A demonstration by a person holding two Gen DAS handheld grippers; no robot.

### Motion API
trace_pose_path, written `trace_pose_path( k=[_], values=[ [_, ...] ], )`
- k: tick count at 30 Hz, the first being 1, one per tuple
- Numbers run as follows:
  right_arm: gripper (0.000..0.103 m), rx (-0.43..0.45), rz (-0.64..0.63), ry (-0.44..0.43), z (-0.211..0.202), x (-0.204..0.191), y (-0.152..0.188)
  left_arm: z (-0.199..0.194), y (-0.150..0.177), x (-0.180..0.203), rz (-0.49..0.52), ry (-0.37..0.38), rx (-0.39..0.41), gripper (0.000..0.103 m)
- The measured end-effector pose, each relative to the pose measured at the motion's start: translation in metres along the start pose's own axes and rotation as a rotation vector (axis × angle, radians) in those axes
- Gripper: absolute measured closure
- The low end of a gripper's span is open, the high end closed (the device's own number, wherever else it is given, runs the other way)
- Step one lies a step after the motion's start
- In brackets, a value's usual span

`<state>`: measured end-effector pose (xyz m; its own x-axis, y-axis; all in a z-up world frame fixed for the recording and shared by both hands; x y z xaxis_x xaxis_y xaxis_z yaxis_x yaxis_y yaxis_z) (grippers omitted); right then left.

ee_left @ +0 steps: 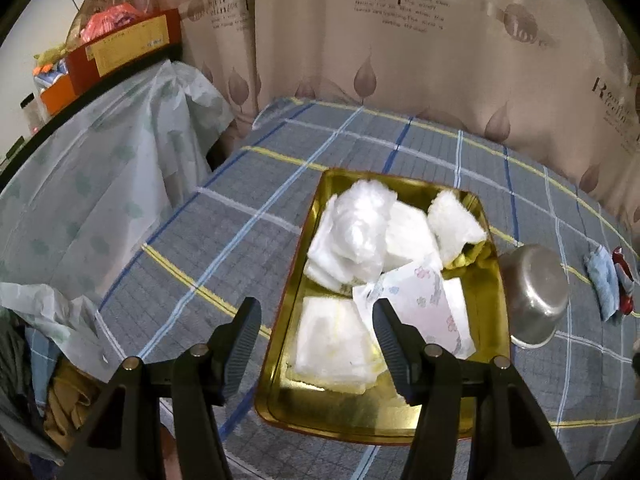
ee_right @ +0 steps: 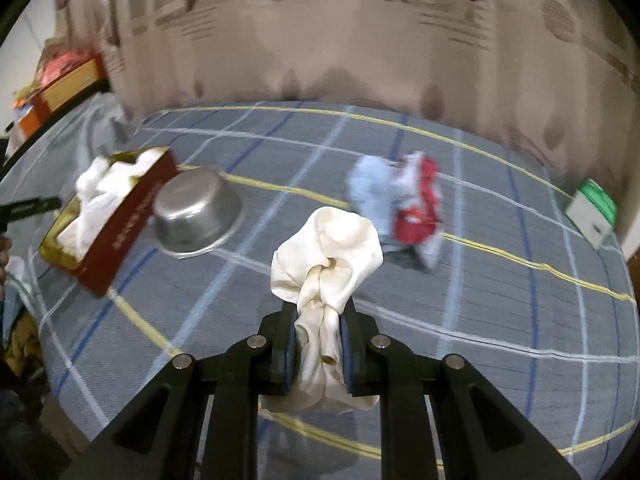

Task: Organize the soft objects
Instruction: 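Carry the cream cloth into the gold tray with the right tool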

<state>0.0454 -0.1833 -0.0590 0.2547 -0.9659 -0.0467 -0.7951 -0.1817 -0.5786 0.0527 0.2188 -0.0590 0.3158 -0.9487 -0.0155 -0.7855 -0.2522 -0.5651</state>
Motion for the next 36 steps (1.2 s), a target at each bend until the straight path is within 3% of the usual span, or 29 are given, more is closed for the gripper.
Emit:
trace_pose_path(
  k=[9, 18, 27, 36],
  values=[
    [0.087, -0.004, -0.145, -0.144, 0.003, -0.089, -0.012, -0.011, -0.006, -0.01, -0.001, -0.044, 0.026, 0.044],
    [0.087, 0.005, -0.298, -0.287, 0.003, -0.182, -0.037, -0.019, -0.015, -0.041, -0.074, -0.08, 0.02, 0.044],
    [0.087, -0.011, -0.343, -0.371, 0.02, -0.246, -0.06, -0.019, -0.019, -0.077, -0.148, -0.117, 0.002, 0.044],
    [0.084, -0.057, -0.339, -0.378, 0.067, -0.286, -0.08, -0.014, -0.019, -0.087, -0.182, -0.114, -0.014, 0.044]
  ],
)
Point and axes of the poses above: each gripper's, at about its wrist camera, not at the fingertips, and z roughly the way its jaws point, x to its right, y to its underside, the point moved 7 cm from there along z, roughly the way its jaws point, and after that the axes turned 4 degrees about -x, right-handed, at the moved point
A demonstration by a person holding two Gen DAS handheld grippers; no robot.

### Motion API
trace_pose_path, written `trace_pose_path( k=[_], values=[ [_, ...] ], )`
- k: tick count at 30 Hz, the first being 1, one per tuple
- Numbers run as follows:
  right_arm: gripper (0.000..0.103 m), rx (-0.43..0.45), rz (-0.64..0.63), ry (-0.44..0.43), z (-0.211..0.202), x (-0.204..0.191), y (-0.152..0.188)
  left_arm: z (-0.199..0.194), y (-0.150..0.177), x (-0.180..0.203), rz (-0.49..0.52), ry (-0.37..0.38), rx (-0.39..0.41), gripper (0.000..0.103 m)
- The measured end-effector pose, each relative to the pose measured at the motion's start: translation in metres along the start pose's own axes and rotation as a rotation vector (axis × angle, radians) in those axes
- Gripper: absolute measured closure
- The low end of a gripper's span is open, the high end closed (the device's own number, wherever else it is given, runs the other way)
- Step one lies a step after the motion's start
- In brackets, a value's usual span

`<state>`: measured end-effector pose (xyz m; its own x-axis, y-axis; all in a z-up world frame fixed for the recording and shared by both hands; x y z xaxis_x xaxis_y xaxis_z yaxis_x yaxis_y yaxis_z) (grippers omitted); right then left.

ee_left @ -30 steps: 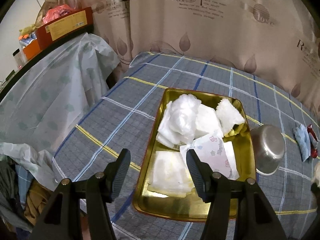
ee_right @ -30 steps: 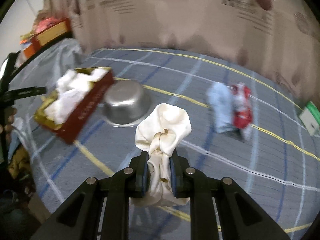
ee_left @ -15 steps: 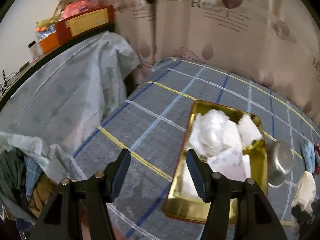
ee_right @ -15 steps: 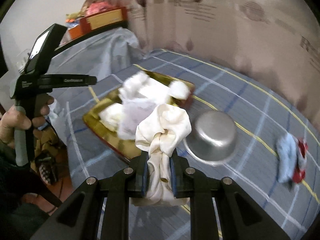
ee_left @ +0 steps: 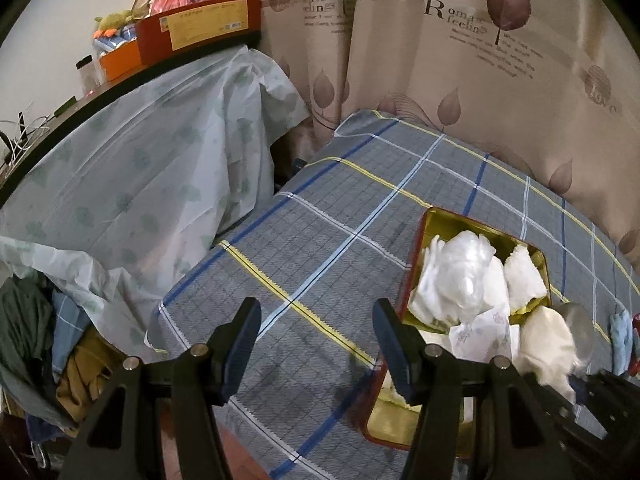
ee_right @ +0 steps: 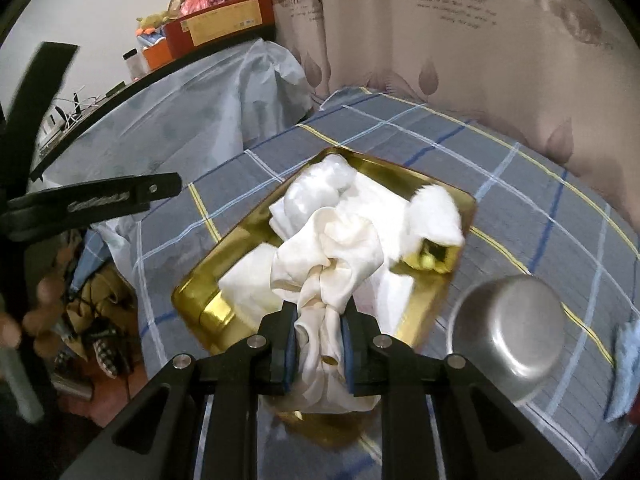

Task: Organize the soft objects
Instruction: 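Carry the cream cloth into the gold tray with the right tool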

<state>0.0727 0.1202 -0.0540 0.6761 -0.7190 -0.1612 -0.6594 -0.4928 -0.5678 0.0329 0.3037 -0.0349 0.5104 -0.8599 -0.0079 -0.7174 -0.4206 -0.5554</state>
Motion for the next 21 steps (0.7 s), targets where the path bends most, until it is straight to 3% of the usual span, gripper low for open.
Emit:
trace_pose_path(
  k=[6, 8, 16, 21],
  values=[
    [0.081, -0.022, 0.005, 0.018, 0.025, -0.001, -0.01, 0.005, 0.002, -0.002, -0.012, 0.012, -0.02, 0.044],
    [0.069, -0.024, 0.011, 0.016, 0.029, -0.001, -0.011, 0.006, 0.003, -0.003, -0.014, 0.016, -0.024, 0.044],
    [0.045, 0.008, -0.036, 0.067, 0.023, -0.008, -0.015, 0.008, 0.003, -0.004, -0.032, 0.024, -0.034, 0.044],
    [0.044, 0.061, -0.019, 0.043, -0.007, -0.005, -0.014, 0.006, 0.003, -0.001, -0.028, 0.032, -0.025, 0.044]
  ],
)
Point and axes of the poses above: each gripper's, at about its wrist camera, not at the fingertips, and z roughly the way its jaws point, x to its right, y to its underside, the point moved 7 cm from there along z, roughly the way its jaws point, and after that the axes turned 4 degrees about -x, right-handed, at the moved point
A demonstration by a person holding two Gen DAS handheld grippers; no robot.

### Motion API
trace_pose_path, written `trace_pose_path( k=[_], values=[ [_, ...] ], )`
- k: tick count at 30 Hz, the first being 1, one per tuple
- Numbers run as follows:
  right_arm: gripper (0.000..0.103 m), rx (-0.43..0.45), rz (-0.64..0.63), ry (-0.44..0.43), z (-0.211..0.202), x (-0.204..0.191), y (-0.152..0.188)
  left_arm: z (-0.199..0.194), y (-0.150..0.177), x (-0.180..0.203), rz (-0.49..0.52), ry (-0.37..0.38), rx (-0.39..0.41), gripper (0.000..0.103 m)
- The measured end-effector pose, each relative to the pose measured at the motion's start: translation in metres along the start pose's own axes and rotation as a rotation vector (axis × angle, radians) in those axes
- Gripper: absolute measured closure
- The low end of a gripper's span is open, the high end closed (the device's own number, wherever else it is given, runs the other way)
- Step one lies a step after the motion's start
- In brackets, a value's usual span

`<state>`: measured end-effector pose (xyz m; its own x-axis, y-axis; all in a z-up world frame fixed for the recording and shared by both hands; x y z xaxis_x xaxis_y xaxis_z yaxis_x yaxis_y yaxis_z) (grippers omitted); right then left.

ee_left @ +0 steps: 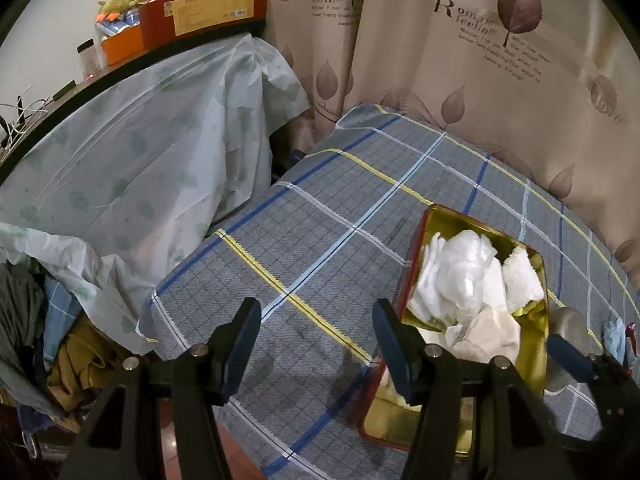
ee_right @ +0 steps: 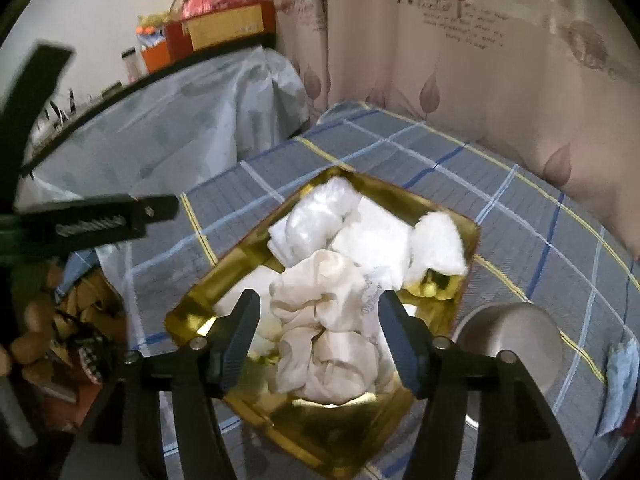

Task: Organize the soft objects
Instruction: 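Carry the cream cloth into the gold tray with the right tool, then open the right tool over the tray, then grasp the red-and-white shirt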

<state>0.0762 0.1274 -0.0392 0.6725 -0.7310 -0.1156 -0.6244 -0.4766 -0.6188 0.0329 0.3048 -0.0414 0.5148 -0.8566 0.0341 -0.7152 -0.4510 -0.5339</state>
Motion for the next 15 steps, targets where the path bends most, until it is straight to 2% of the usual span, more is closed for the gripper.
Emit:
trace_pose_path(
  k=[2, 6, 15],
  values=[
    [0.044, 0.026, 0.018, 0.004, -0.014, 0.009, 0.0, -0.001, 0.001, 0.003, 0.006, -0.004, 0.001, 0.044],
    [0.044, 0.063, 0.063, 0.075, -0.042, 0.047, 0.007, -0.001, 0.005, 0.01, 0.023, 0.0, -0.006, 0.044],
    [0.043, 0.07, 0.283, 0.335, -0.099, 0.202, 0.053, -0.002, 0.014, 0.03, 0.087, -0.009, -0.015, 0.044]
  ],
)
Point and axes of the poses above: each gripper's, at about its wrist camera, not at the fingertips, and z roughly the way its jaws point, x to its right, y to its underside, the point moved 7 cm from there along z, roughly the way its jaws point, and after that the axes turned 4 degrees about -x, right-handed, at the moved point
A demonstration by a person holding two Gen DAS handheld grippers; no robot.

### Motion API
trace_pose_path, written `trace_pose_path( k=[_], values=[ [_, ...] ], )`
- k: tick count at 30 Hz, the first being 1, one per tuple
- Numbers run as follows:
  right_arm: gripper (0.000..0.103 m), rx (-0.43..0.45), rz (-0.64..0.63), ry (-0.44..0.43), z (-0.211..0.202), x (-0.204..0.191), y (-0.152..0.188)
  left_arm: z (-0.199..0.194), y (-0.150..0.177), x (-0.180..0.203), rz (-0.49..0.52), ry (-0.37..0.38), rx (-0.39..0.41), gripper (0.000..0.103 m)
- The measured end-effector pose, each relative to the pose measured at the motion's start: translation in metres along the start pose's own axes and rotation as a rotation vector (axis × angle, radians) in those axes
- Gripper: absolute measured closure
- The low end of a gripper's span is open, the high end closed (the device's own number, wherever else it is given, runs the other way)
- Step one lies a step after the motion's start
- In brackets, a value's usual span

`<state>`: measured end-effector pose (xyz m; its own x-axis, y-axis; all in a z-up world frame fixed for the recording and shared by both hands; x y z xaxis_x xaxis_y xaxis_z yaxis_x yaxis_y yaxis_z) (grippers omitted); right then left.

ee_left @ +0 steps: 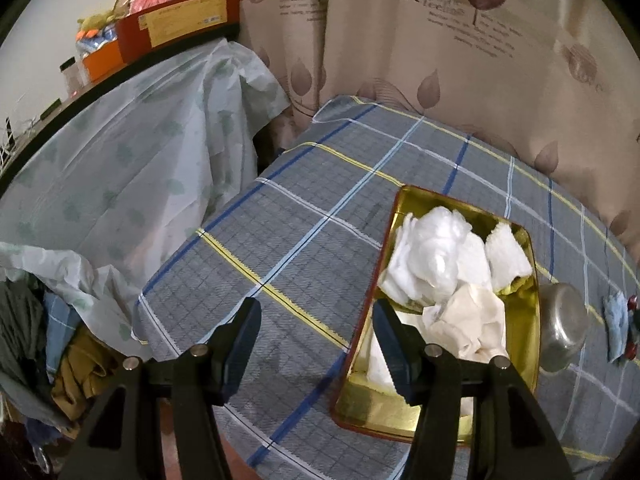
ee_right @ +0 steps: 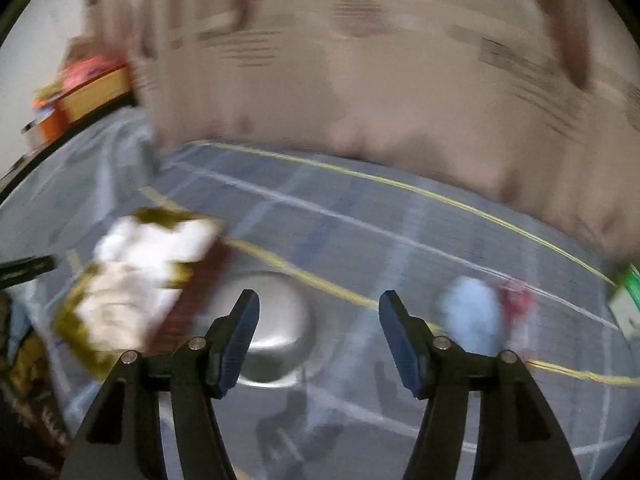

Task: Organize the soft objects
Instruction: 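Open the right tool over the tray, then grasp the red-and-white shirt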

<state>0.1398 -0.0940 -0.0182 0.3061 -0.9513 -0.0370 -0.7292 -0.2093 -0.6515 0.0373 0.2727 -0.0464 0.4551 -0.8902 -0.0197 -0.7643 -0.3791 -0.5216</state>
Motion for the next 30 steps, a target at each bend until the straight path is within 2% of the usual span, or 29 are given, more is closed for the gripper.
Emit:
trace_pose_path(
  k=[2, 6, 9, 16, 21, 23, 26, 30],
  values=[
    [0.041, -0.013, 0.081, 0.053, 0.001, 0.043, 0.004, 0.001, 0.002, 0.001, 0.01, -0.004, -0.007, 0.044],
    [0.041, -0.046, 0.156, 0.15, 0.007, 0.11, 0.017, -0.001, 0.003, 0.009, 0.026, -0.021, 0.002, 0.044],
    [0.041, -0.077, 0.202, 0.168, 0.016, 0.138, 0.026, 0.001, 0.005, 0.019, 0.062, -0.026, -0.015, 0.044],
    [0.041, -0.1, 0.255, 0.155, 0.04, 0.16, 0.027, -0.007, 0.003, 0.046, 0.11, -0.01, -0.012, 0.044],
    [0.041, -0.116, 0.255, 0.231, 0.054, 0.182, 0.033, -0.012, 0.006, 0.059, 0.13, -0.002, -0.014, 0.044],
    [0.041, -0.141, 0.24, 0.27, 0.06, 0.192, 0.039, -0.011, 0.006, 0.064, 0.149, -0.003, -0.022, 0.044],
    [0.041, -0.19, 0.236, 0.284, 0.071, 0.203, 0.054, -0.01, 0.009, 0.075, 0.17, -0.001, -0.031, 0.044],
    [0.045, -0.162, 0.288, 0.207, 0.074, 0.211, 0.064, -0.011, 0.012, 0.093, 0.207, 0.006, -0.036, 0.044]
  ],
)
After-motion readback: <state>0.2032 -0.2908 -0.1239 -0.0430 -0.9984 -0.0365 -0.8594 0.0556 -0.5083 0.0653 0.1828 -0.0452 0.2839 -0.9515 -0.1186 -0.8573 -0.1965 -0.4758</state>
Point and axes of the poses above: each gripper's, at about its wrist camera, not at the fingertips, and z roughly the way its jaws point, x to its right, y to its underside, the point moved 7 cm from there along z, roughly the way its jaws point, and after that the axes turned 4 degrees about -x, right-handed, at the moved point
